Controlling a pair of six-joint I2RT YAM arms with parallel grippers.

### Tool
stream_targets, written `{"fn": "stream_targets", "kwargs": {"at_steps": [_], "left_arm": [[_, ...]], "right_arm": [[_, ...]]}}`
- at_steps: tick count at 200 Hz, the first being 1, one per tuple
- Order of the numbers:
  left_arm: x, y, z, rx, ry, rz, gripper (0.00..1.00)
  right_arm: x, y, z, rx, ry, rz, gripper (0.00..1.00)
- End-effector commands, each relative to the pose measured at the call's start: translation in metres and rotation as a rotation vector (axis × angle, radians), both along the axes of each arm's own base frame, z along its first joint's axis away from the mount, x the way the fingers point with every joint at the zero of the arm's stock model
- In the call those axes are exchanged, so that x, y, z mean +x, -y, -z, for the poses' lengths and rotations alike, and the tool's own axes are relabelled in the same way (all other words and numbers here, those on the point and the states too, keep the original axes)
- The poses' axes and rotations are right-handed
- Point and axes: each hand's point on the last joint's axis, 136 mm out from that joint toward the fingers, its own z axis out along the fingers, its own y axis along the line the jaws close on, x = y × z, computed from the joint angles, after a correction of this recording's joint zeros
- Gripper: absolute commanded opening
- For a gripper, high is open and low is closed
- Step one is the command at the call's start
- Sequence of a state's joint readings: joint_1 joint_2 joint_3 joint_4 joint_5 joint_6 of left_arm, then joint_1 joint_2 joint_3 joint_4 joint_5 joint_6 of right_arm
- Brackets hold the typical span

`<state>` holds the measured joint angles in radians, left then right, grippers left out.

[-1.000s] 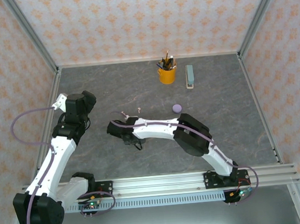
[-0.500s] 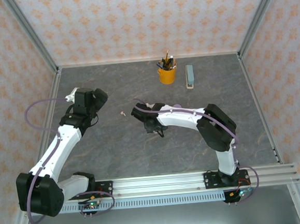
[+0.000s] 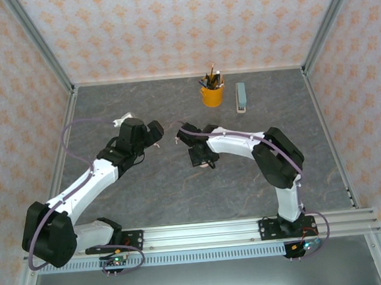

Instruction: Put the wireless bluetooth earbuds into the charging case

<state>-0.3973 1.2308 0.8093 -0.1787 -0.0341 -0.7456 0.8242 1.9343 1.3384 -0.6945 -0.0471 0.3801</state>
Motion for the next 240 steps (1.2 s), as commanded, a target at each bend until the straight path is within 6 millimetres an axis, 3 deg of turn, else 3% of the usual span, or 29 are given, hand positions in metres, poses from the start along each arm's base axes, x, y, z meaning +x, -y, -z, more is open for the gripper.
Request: {"fn": "stream_targets", "kwargs": {"at_steps": [1,64,112,240], "left_arm": [[0.005,0.001,-0.003,0.029,0.044,0.008,0.97],[0.007,0.004,0.002,0.037,0.036,0.016,0.97],[0.007,0.006,0.002,0.035,0.039,0.026,0.97],[0.014,0.016,0.008,0.034,0.03,0.071,0.97]], "right_arm": [[-0.006,0.002,0.01,-0.012,-0.025,-0.01,0.52],[-0.013,0.006,0.019,-0.027,-0.055,0.007,0.56],[-0.018,0.011,0.018,-0.054,-0.087,0.003,0.65],[-0.03,0.01,0.026,-0.079,-0.179,-0.026,0.63]]}}
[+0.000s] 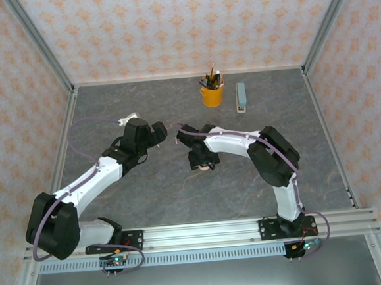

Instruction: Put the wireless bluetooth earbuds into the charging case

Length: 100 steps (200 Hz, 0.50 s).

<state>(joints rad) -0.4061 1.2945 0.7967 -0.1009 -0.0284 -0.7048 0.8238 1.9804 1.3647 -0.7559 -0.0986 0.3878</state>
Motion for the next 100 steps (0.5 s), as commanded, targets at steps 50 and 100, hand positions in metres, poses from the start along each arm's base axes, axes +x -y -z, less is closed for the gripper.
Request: {"fn": "stream_targets", "kwargs": {"at_steps": [50,100], "left_arm": [[0.004,0.008,-0.003,0.005,0.021,0.043,0.97],[0.003,0.01,0.001,0.012,0.018,0.057,0.97]], "right_arm": [[-0.018,0.006,0.013,-0.041,-0.094,-0.023,0.54],[-0.008,0.005,-0.01,0.031,-0.029,0.053,0.49]]}}
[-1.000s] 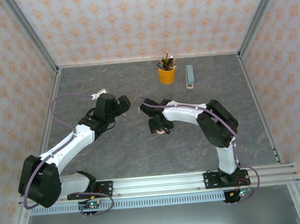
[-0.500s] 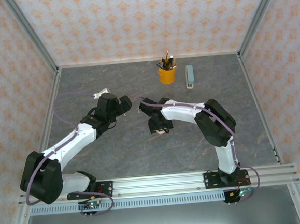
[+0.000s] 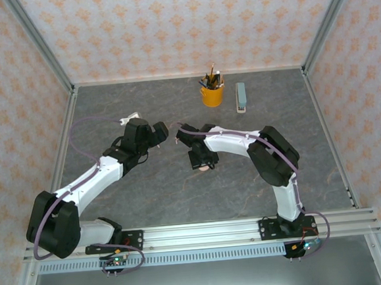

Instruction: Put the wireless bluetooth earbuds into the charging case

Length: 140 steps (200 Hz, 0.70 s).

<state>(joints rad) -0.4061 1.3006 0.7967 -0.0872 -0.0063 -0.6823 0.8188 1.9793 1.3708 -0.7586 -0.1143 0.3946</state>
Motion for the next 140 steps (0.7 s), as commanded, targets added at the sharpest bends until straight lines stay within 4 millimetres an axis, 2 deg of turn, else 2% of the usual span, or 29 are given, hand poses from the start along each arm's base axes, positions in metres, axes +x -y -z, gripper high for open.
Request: {"fn": "stream_targets", "kwargs": {"at_steps": [1,35,71,140], "left_arm": [[0.002,0.005,0.001,0.011,0.014,0.026,0.97],[0.003,0.008,0.008,0.005,0.019,0.045,0.97],[0.002,0.024,0.016,-0.049,0.05,0.123,0.97],[-0.004,0.063,0.023,-0.22,0.127,0.302,0.97]], "right_arm": [[-0.008,0.007,-0.009,0.019,-0.02,0.046,0.49],[0.006,0.011,-0.031,0.099,0.036,0.149,0.47],[0.03,0.021,-0.048,0.187,0.095,0.302,0.47],[0.071,0.021,-0.061,0.359,0.143,0.542,0.47]]}}
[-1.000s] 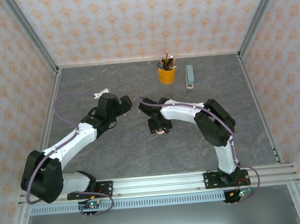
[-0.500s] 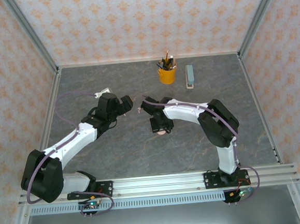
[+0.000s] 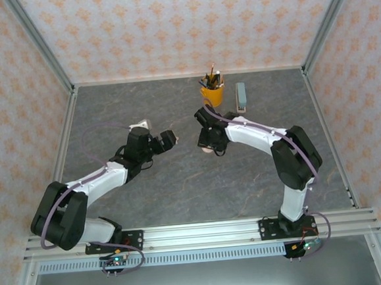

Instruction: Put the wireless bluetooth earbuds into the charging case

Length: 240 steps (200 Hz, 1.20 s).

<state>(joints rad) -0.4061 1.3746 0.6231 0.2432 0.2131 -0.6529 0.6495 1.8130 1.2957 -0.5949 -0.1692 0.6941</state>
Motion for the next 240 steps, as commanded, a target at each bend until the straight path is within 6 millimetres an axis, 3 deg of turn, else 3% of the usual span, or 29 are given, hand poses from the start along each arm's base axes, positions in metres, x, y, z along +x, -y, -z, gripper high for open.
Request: {"fn": "stream_targets", "kwargs": {"at_steps": [1,107,179,240], "left_arm": [[0.002,0.025,-0.015,-0.101,0.093,0.107,0.97],[-0.008,0.055,-0.018,-0.293,0.22,0.223,0.91],[-0.007,0.084,-0.017,-0.289,0.244,0.297,0.85],[0.01,0.096,-0.02,-0.316,0.282,0.288,0.79]], "right_arm": [[0.014,-0.006,-0.011,0.085,0.034,0.099,0.47],[0.053,-0.031,-0.039,0.27,0.071,0.247,0.47],[0.06,-0.047,-0.041,0.356,0.047,0.282,0.47],[0.06,-0.053,-0.044,0.393,0.035,0.279,0.47]]}}
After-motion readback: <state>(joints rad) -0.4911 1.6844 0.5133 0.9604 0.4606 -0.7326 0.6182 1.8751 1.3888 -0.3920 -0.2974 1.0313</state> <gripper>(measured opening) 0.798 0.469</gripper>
